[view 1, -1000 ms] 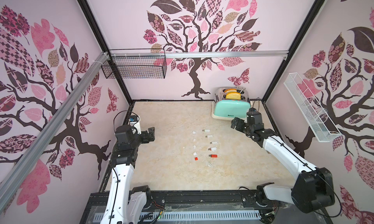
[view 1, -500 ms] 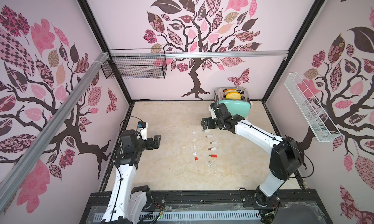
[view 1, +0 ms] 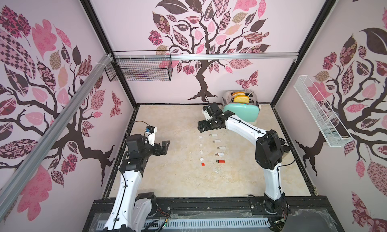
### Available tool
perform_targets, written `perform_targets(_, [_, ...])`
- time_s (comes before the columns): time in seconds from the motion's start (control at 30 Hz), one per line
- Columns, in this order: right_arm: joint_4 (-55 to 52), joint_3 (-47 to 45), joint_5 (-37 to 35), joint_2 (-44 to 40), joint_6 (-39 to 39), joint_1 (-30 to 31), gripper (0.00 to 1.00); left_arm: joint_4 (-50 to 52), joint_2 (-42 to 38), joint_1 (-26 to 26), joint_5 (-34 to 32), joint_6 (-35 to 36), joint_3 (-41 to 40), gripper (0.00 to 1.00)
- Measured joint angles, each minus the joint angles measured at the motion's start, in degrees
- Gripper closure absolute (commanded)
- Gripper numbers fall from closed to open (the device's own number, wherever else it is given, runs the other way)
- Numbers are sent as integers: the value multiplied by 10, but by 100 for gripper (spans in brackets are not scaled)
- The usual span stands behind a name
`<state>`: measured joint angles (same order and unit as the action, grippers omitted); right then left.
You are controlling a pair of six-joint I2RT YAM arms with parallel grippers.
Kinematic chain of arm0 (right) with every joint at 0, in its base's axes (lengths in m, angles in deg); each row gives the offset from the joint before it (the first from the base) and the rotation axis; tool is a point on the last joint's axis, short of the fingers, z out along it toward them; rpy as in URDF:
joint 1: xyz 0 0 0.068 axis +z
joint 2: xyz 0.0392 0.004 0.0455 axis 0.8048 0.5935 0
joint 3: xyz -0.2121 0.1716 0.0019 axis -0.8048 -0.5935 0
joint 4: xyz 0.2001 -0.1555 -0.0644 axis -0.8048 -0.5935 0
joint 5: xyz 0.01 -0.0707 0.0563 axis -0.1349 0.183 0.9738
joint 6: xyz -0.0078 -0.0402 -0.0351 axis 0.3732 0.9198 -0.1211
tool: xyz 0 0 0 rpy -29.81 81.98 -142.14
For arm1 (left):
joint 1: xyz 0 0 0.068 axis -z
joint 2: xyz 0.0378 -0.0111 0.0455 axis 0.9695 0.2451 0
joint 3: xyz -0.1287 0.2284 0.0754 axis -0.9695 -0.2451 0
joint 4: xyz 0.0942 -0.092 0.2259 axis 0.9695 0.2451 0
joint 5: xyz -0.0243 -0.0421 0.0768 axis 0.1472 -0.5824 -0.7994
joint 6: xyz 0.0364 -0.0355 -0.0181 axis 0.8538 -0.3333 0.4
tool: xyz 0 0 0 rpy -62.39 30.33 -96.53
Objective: Close the usb drive cover
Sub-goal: Pick up the cover from the center of the board.
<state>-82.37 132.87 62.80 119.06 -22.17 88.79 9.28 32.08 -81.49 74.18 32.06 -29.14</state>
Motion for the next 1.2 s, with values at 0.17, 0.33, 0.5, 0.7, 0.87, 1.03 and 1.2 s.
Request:
perform_targets(0.17, [-38, 53, 4, 48, 12, 0, 5, 0, 0, 2, 3, 0, 0, 2])
perform_targets(0.33, [-70, 105, 12, 97, 19, 2, 6, -1, -2, 2, 5, 0, 0, 2])
perform_targets(0.5, [-101, 176, 25, 149, 21, 2, 7, -2, -3, 4, 14, 0, 0, 2])
perform_targets(0.7, [-123, 229, 45, 190, 21, 2, 11, -2, -5, 3, 20, 0, -3, 2])
perform_targets(0.87, [-138, 236, 57, 205, 21, 2, 16, -4, -5, 1, 23, 0, -9, 2])
perform_targets(1.03, [-148, 249, 59, 228, 21, 4, 21, -5, -5, 0, 24, 0, -10, 2])
perform_targets(1.2, [-170, 272, 50, 255, 30, 12, 27, -6, -5, 0, 26, 0, -12, 2])
